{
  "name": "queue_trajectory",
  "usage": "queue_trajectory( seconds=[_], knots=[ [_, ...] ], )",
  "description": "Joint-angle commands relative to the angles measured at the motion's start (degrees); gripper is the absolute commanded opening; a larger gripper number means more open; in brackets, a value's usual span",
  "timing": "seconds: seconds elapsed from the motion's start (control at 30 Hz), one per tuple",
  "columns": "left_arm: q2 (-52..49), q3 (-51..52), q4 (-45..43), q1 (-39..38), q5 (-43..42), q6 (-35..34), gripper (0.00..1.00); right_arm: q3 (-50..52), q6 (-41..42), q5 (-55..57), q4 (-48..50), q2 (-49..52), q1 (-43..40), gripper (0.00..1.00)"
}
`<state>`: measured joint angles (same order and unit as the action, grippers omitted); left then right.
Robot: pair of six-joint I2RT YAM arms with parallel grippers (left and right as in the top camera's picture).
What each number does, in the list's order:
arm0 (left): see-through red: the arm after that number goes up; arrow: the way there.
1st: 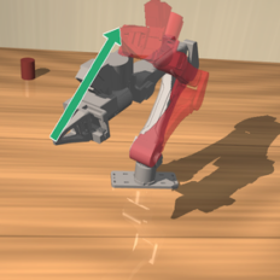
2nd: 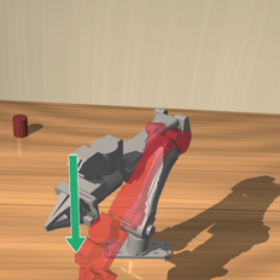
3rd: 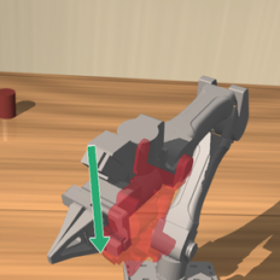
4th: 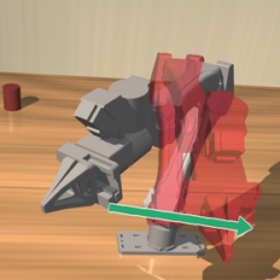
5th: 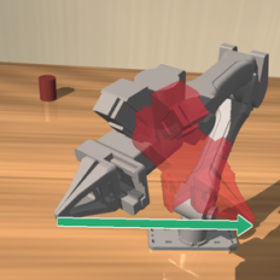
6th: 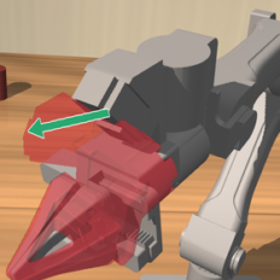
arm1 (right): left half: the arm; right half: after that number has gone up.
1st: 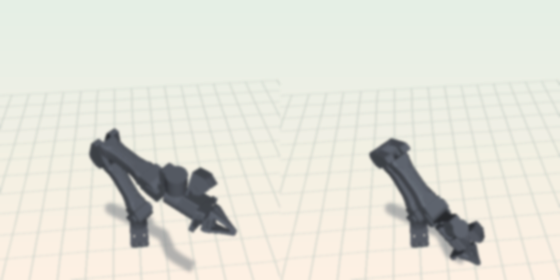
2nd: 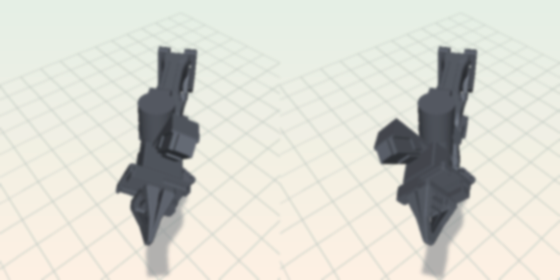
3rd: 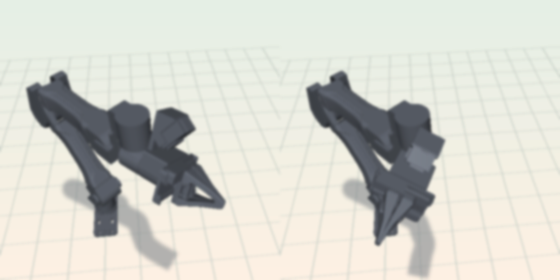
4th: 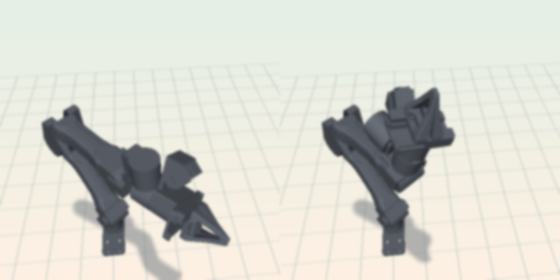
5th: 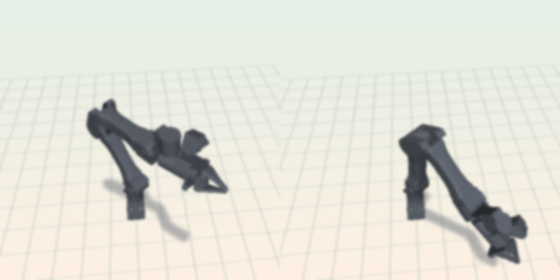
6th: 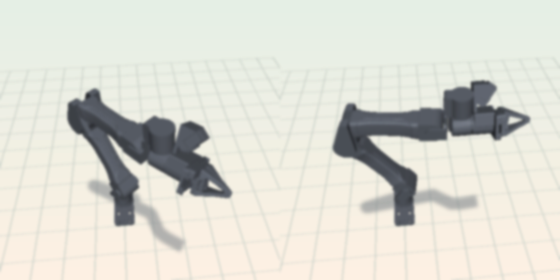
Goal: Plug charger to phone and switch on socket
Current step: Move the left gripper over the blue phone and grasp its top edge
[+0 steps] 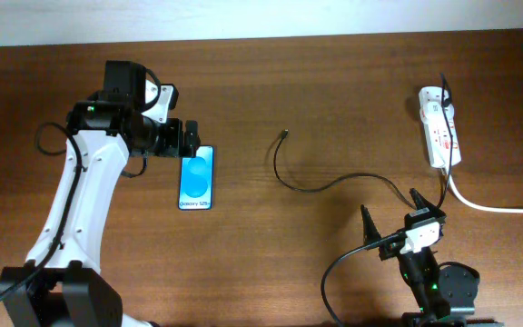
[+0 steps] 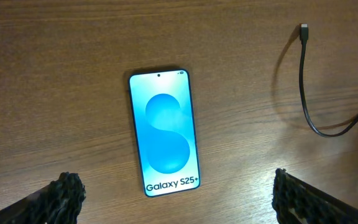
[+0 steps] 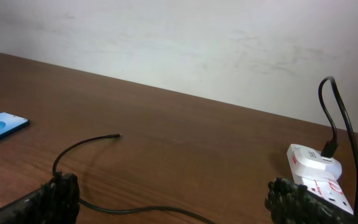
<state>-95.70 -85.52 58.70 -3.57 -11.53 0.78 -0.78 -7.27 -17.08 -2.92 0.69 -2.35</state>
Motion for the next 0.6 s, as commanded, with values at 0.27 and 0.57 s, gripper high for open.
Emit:
queue_trajectory(
  seconds=[0.27, 0.57],
  knots=[
    [-0.2, -0.8, -2.5, -0.2, 0.0, -1.1, 0.97, 0.5, 0.6, -0.7, 0.0, -0.3, 0.5, 0.98],
    [-8.7, -0.6, -4.3, -1.3, 0.1, -1.5, 0.93, 0.5, 0.6, -0.7, 0.0, -0.3, 0.5, 0.98]
  ],
)
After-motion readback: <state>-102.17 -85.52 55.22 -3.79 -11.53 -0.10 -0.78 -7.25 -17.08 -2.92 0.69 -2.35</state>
